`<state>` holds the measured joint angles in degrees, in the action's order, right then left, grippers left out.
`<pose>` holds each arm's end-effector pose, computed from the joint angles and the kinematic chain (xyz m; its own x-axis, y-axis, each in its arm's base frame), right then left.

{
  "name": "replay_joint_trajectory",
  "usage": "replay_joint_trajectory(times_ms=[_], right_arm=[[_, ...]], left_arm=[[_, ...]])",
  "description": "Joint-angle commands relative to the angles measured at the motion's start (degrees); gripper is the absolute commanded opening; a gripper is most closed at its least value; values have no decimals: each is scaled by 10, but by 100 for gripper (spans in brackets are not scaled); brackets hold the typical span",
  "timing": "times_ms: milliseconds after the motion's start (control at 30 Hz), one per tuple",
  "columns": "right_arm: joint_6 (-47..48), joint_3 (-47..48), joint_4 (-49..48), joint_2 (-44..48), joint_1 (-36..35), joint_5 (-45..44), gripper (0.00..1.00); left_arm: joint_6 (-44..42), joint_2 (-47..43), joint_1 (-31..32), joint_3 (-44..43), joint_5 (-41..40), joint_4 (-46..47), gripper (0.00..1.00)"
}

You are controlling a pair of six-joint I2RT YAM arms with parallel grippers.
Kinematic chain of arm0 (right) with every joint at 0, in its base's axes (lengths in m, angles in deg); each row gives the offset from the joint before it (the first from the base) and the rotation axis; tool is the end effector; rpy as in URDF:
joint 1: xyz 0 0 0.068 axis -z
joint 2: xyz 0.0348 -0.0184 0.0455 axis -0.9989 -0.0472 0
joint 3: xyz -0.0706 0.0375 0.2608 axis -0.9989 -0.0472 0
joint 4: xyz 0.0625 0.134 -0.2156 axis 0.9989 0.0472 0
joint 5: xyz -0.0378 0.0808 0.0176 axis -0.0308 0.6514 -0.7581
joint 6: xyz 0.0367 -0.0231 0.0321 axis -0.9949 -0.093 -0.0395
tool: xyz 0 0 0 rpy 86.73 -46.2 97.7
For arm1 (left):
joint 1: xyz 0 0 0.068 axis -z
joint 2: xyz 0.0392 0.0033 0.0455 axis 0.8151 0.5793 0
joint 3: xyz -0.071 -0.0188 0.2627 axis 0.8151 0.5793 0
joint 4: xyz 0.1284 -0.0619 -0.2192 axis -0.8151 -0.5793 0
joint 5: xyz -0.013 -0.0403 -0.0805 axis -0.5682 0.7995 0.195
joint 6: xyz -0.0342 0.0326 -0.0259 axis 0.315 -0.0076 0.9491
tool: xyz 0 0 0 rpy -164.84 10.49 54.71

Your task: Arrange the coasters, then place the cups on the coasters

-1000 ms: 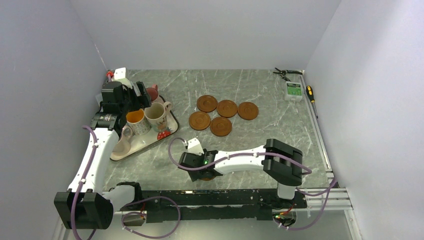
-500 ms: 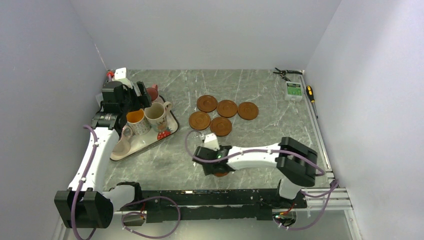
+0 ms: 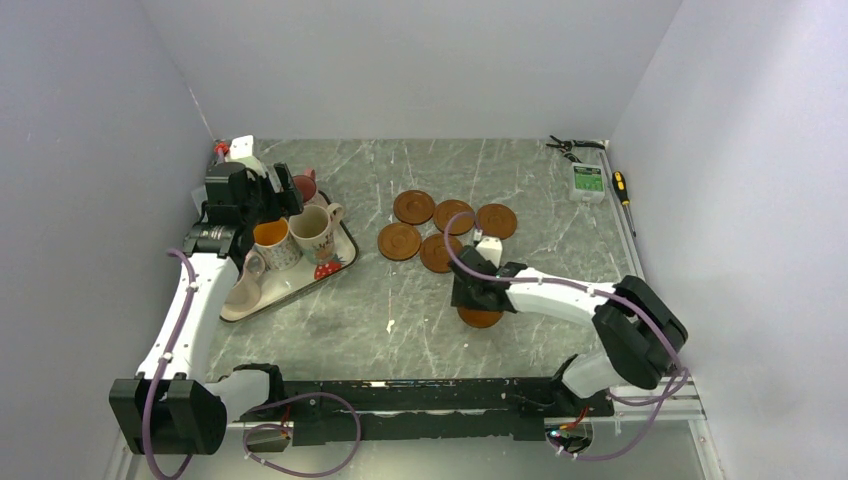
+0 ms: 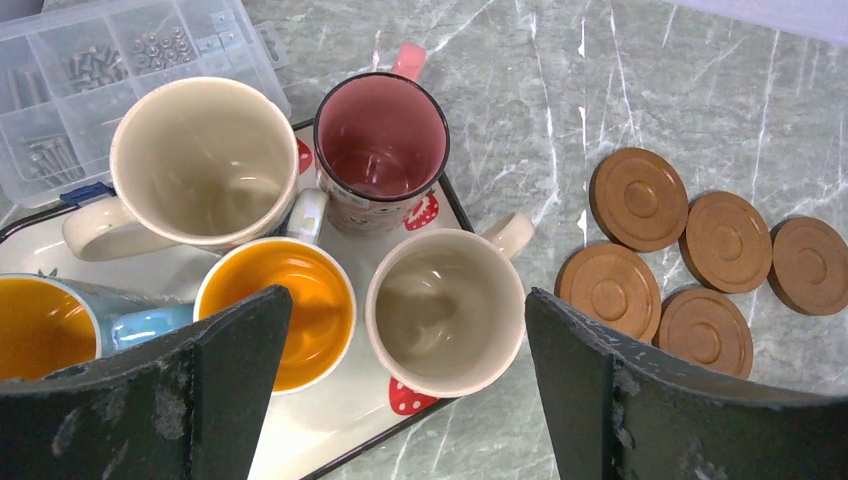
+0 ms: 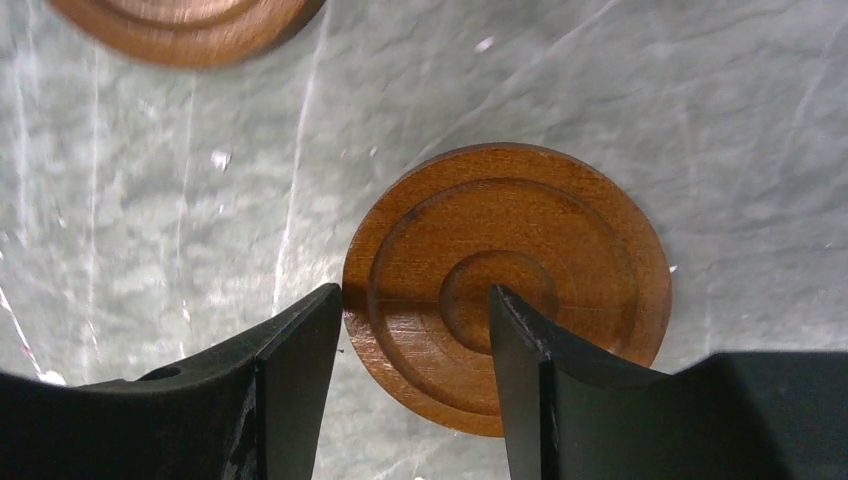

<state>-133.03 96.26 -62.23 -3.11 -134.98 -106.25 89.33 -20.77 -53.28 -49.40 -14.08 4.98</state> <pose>0.1845 0.1847 0.1595 -0.8555 0.1096 -0.5061 0.0617 0.9919 0.1106 0.2497 -0.0061 0.3449 -0.4317 -0.2623 -0.8630 -0.0894 0.9645 -0.2484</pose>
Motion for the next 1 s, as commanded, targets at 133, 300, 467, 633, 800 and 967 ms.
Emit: replay_joint_trajectory(times_ms=[133, 300, 467, 633, 800, 967], right_arm=[[40, -57, -71, -6, 134, 45, 58], [69, -42, -90, -48, 175, 43, 58], [70, -35, -121, -74, 204, 44, 58], [73, -15, -144, -100, 216, 55, 58], [79, 7, -155, -123, 217, 63, 58], [78, 13, -167, -127, 218, 69, 57]], left_arm=[[2, 6, 1, -5, -4, 4, 94], [1, 9, 0, -5, -4, 4, 94], [0, 12, 0, -5, -4, 5, 94], [0, 15, 1, -6, -4, 4, 94], [-2, 14, 1, -6, -20, 4, 94], [-2, 15, 0, -7, -22, 3, 94]])
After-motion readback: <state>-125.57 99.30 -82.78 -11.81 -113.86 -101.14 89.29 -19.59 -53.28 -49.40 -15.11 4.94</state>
